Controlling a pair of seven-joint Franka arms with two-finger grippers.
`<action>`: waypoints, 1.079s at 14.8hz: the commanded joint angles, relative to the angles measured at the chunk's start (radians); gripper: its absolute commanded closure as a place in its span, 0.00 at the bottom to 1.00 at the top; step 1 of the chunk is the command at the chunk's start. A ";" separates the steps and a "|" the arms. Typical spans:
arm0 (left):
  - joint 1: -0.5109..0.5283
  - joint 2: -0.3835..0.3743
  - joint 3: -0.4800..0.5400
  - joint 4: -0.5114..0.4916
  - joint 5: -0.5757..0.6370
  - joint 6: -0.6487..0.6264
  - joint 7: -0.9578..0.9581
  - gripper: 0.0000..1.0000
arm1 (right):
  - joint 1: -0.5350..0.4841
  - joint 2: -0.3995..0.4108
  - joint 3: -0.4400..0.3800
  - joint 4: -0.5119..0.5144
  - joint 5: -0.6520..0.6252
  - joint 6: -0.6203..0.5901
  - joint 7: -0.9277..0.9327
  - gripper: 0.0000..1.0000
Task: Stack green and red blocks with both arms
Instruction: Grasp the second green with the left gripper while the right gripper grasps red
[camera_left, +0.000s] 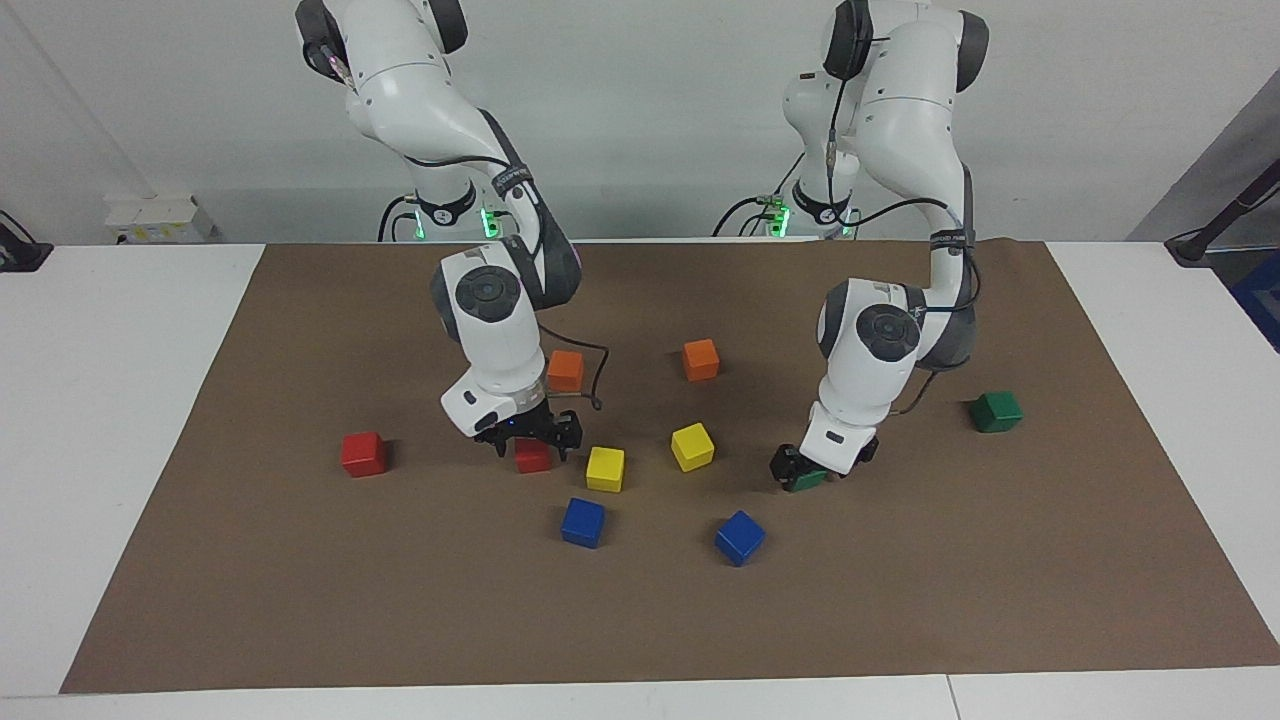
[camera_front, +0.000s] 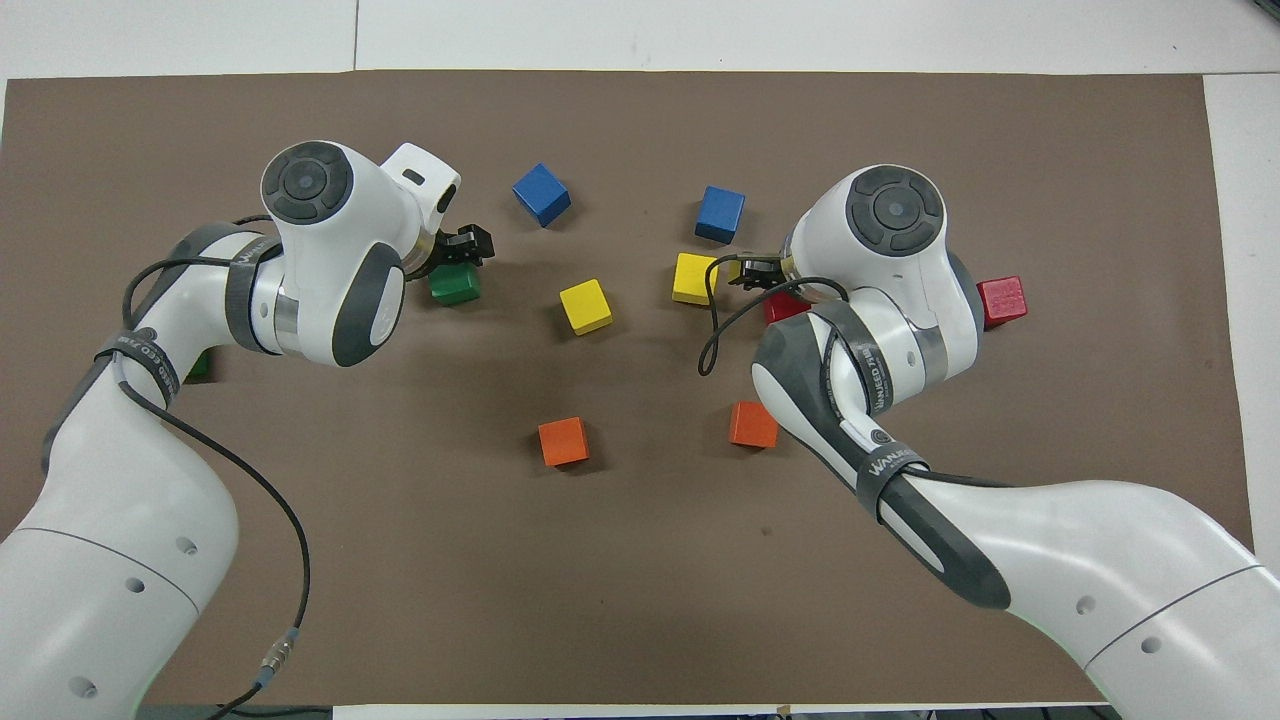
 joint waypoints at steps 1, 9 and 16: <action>-0.020 -0.036 0.012 -0.037 0.020 0.011 -0.035 0.24 | -0.006 -0.025 0.003 -0.069 -0.023 0.045 -0.021 0.01; -0.045 -0.041 0.014 -0.011 0.052 -0.042 -0.058 1.00 | -0.001 -0.057 0.003 -0.145 -0.026 0.046 -0.110 0.62; 0.036 -0.097 0.012 0.043 0.055 -0.146 -0.023 1.00 | -0.139 -0.057 0.003 0.029 -0.028 -0.125 -0.336 1.00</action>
